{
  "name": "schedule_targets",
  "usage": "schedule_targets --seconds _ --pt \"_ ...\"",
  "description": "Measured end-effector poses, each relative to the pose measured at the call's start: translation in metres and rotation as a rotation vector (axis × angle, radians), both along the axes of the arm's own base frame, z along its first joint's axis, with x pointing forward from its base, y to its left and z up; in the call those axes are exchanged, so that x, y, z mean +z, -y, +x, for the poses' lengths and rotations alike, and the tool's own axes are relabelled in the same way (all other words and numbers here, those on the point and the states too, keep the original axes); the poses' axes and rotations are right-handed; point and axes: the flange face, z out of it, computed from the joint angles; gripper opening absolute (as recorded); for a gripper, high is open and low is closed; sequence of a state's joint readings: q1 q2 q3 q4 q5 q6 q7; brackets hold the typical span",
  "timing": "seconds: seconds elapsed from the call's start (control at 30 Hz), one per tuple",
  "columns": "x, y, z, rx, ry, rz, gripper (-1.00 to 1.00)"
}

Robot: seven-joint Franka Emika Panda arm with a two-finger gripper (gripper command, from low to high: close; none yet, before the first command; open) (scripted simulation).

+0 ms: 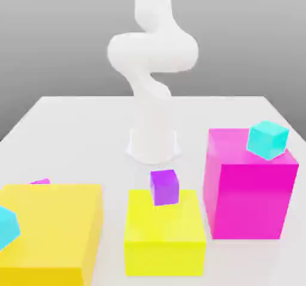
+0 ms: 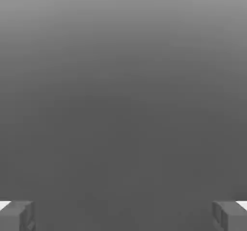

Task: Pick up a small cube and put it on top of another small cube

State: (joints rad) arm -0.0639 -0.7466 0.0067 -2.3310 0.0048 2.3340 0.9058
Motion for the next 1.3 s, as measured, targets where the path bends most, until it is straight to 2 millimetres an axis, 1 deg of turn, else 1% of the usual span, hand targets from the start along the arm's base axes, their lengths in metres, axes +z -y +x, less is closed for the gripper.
schedule_targets --seconds 0.13,0.27,0.4,0.57,0.73,0.83,0.93,1.03,1.1,1.2,1.23,1.3 --pt "-0.053 0.038 0.027 -0.23 -0.071 0.123 0.0" --pt "-0.107 0.078 0.043 -0.46 -0.128 0.237 0.0" --pt "-0.162 0.119 0.047 -0.696 -0.176 0.348 0.0" --pt "-0.231 0.168 0.038 -1.0 -0.222 0.481 0.0" --pt "-0.3 0.211 0.013 -1.312 -0.255 0.606 0.0" --pt "-0.339 0.232 -0.008 -1.502 -0.268 0.678 0.0" --pt "-0.378 0.249 -0.033 -1.695 -0.276 0.745 0.0" --pt "-0.414 0.262 -0.062 -1.892 -0.28 0.809 0.0" --pt "-0.438 0.271 -0.086 -2.034 -0.275 0.852 0.0" --pt "-0.471 0.276 -0.119 -2.239 -0.269 0.91 0.0" --pt "-0.481 0.275 -0.124 -2.275 -0.27 0.919 0.0" --pt "-0.5 0.274 -0.125 -2.297 -0.273 0.923 0.0"
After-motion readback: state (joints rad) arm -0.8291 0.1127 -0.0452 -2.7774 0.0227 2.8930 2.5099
